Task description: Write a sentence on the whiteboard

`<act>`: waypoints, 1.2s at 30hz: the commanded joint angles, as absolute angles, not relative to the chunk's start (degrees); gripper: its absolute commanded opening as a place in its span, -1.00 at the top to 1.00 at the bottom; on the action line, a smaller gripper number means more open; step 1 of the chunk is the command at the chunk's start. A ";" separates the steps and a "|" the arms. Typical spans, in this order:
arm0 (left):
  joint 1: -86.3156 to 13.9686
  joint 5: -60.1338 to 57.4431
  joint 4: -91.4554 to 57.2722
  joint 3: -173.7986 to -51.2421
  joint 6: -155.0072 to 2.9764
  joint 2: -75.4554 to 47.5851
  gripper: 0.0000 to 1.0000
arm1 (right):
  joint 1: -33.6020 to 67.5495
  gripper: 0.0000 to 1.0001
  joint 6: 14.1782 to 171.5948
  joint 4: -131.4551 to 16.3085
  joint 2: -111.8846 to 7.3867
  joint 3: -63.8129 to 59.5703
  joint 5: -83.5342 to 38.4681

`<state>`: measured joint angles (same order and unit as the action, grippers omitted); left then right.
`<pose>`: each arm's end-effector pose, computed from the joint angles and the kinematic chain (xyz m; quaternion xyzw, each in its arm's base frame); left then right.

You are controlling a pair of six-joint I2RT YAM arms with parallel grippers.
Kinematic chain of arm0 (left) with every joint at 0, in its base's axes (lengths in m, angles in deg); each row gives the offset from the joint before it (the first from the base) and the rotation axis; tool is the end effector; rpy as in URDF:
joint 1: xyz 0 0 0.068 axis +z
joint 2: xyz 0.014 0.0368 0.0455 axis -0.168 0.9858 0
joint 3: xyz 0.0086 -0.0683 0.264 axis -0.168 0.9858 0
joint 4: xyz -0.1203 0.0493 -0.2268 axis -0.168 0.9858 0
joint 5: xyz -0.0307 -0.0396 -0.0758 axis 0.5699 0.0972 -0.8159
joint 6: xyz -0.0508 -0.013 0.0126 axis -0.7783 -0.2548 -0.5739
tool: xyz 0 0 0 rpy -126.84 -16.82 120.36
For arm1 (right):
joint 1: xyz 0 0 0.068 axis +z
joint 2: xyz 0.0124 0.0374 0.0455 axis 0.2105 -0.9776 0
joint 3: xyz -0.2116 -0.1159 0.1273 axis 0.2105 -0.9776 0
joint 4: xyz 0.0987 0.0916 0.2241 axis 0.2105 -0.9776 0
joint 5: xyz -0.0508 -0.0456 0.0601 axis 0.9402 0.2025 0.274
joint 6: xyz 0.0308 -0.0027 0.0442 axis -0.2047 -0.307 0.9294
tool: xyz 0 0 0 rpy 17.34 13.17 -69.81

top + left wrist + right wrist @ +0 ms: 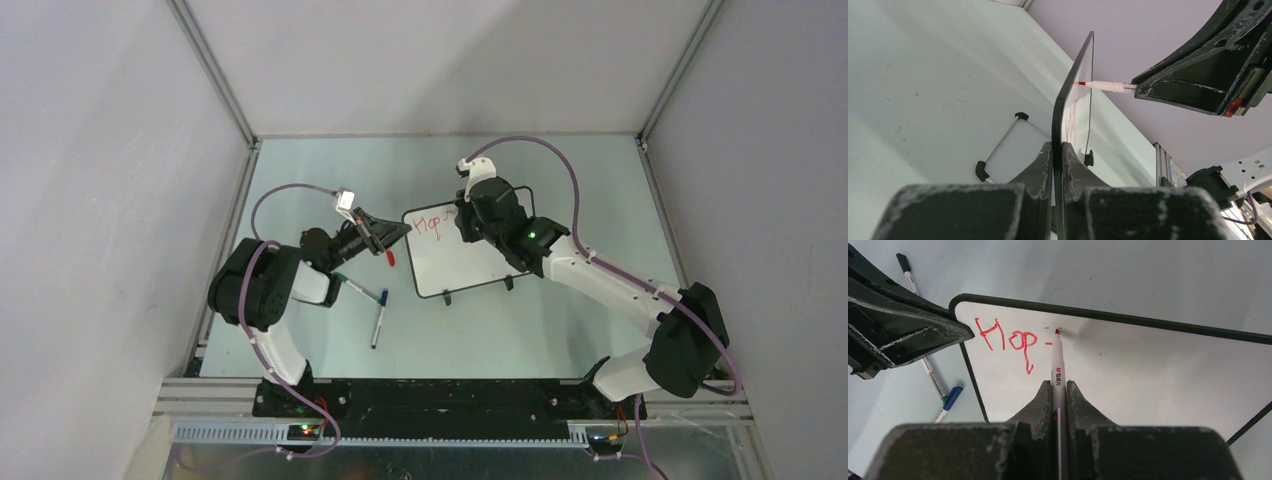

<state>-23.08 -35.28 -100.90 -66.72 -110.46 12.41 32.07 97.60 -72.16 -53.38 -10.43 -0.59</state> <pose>0.2788 -0.0910 0.1684 0.0982 0.6501 -0.5555 0.5090 0.2428 0.2242 0.3157 -0.1823 0.8423 0.1364 0.4885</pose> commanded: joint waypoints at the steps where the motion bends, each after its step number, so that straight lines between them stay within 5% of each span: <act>1: -23.85 -36.46 -102.53 -67.93 -108.12 12.67 0.99 | 31.81 1.00 97.58 -71.11 -54.27 -7.58 0.63; 36: -23.83 -36.44 -102.40 -67.86 -107.94 12.46 0.99 | 33.43 1.00 97.69 -76.27 -55.28 -7.57 -1.16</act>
<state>-23.06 -35.26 -100.94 -66.72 -110.46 12.52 33.17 97.60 -74.23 -54.63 -9.64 -2.75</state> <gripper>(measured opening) 0.088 0.122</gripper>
